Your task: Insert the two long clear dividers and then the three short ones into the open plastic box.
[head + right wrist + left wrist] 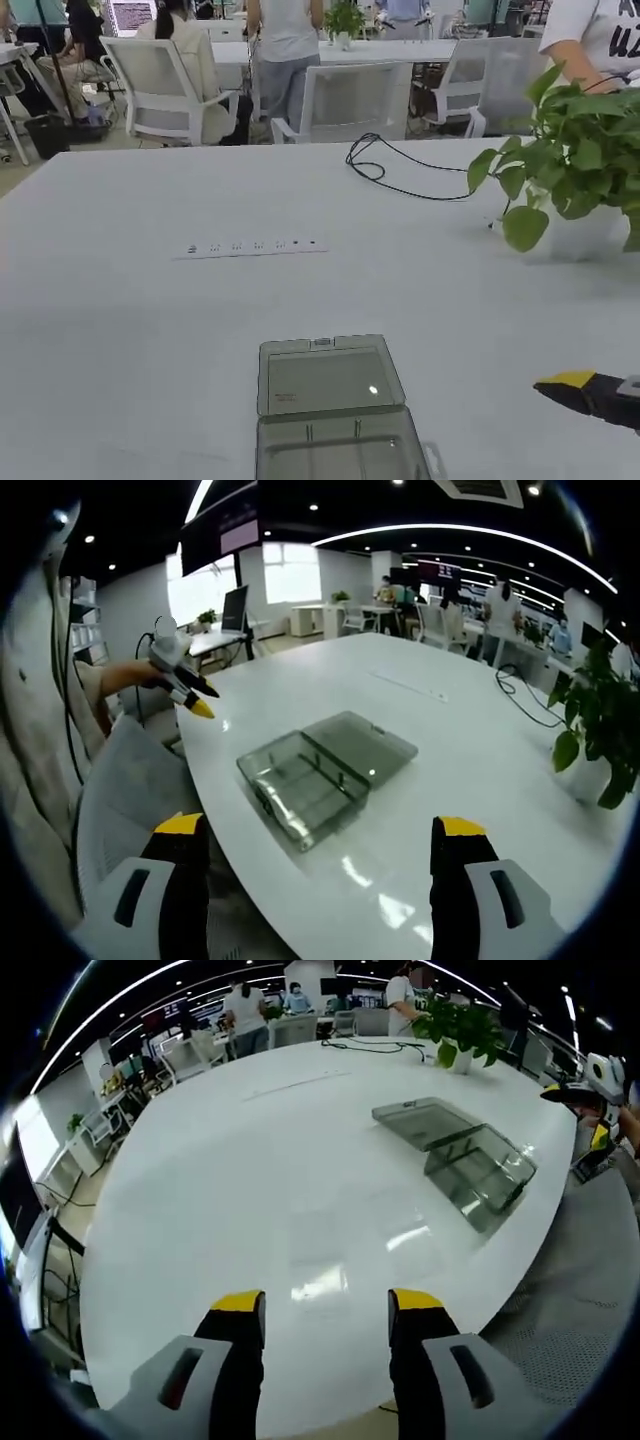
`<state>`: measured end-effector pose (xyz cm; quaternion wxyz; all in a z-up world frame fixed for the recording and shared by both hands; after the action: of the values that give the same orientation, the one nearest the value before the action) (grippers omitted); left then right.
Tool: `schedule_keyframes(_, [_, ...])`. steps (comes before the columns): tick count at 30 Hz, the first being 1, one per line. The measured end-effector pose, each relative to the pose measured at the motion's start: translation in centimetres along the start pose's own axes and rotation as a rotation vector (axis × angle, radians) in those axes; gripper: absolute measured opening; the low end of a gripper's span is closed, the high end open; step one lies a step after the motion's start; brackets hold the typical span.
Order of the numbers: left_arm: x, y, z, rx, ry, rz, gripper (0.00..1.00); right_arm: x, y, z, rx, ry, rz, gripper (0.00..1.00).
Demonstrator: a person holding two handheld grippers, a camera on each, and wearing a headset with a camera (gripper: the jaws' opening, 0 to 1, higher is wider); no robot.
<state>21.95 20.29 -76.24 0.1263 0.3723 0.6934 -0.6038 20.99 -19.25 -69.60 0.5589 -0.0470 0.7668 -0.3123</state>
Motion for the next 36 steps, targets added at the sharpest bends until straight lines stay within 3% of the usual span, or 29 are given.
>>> schedule_keyframes(18, [1.1,4.4,0.2,0.024,0.029,-0.087,0.4,0.2,1.2,0.7,-0.004,0.031,-0.018,0.91])
schedule_keyframes(36, [1.1,5.5,0.7,0.067,0.04,-0.137,0.33,0.6,1.5,1.4,0.003,0.046,-0.021,0.89])
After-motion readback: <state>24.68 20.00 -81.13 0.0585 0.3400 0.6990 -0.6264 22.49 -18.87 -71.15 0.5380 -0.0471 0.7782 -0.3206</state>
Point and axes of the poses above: the centre of the closed fingertips' face, and the gripper's own axes: y roughly forward along the fingers, z roughly to its right, x roughly out of its underside, the point moved 4 cm from there along -y, roughly backward along the fingers, and after that the axes turned 14 degrees about -x, right-handed, at the moved point
